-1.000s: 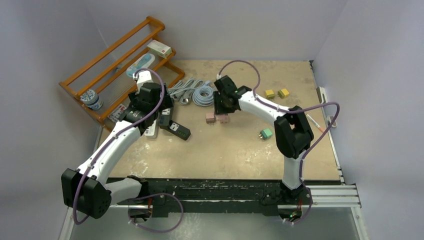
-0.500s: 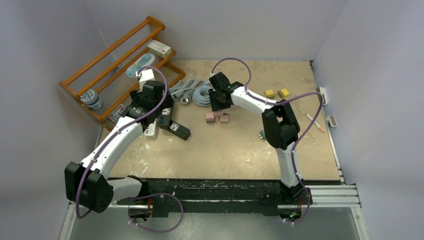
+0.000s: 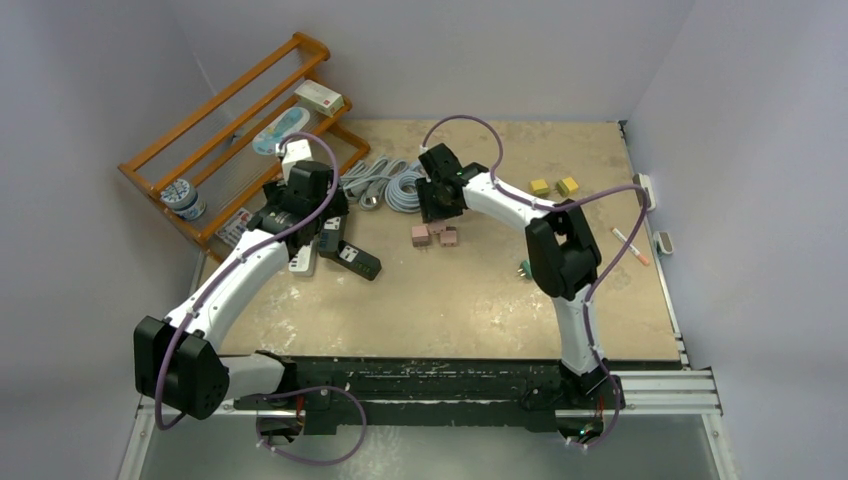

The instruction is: Pull the plug off the socket

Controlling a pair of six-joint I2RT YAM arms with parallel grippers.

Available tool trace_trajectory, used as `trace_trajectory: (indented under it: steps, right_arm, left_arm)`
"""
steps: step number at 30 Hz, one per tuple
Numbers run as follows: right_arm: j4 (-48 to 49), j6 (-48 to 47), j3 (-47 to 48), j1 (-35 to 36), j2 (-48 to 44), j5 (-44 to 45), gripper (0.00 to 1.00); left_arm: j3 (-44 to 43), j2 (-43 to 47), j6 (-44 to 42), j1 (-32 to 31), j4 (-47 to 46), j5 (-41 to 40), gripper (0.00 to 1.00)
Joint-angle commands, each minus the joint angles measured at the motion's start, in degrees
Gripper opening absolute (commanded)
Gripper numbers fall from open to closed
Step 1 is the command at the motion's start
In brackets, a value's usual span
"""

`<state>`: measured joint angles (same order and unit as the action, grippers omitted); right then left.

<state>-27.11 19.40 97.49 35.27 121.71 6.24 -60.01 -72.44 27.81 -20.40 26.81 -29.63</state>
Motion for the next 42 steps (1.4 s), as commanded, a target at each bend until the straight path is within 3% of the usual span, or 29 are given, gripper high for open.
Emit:
trace_trajectory:
  steps: [1,6,12,16,21,29,35,42]
  right_arm:
    - [-0.8,-0.9,0.8,0.6,-5.7,-1.7,0.54]
    - [1.0,-0.8,-2.1,0.6,-8.7,-3.1,0.72]
    - [7.2,2.0,-10.6,-4.0,-18.9,-1.6,0.79]
    - [9.7,5.4,-21.2,-15.2,-26.6,-5.0,0.78]
    - [10.8,5.6,-28.8,-26.2,-28.7,-4.8,0.74]
    - [14.0,4.3,-25.5,-29.5,-22.1,1.2,0.58]
    - [13.9,3.2,-23.1,-32.2,-15.4,4.1,0.56]
    - [15.1,3.9,-26.7,-35.3,-16.8,2.9,0.56]
  left_arm:
    - [-2.0,0.3,-0.8,-0.3,-2.0,-0.6,1.00]
    - [-1.9,0.0,-0.7,-0.3,-2.1,-0.2,1.00]
    - [-1.7,0.3,-0.9,-0.3,-2.0,-0.4,1.00]
    - [-1.7,0.4,-0.8,-0.3,-2.2,0.5,1.00]
    - [-2.0,0.5,-1.1,-0.2,-2.4,1.3,1.00]
    - [-1.7,1.4,-1.8,-0.2,-2.1,1.1,1.00]
    - [-1.6,1.8,-2.2,-0.2,-1.9,0.7,1.00]
    - [-1.6,1.5,-2.8,-0.2,-1.9,0.5,1.00]
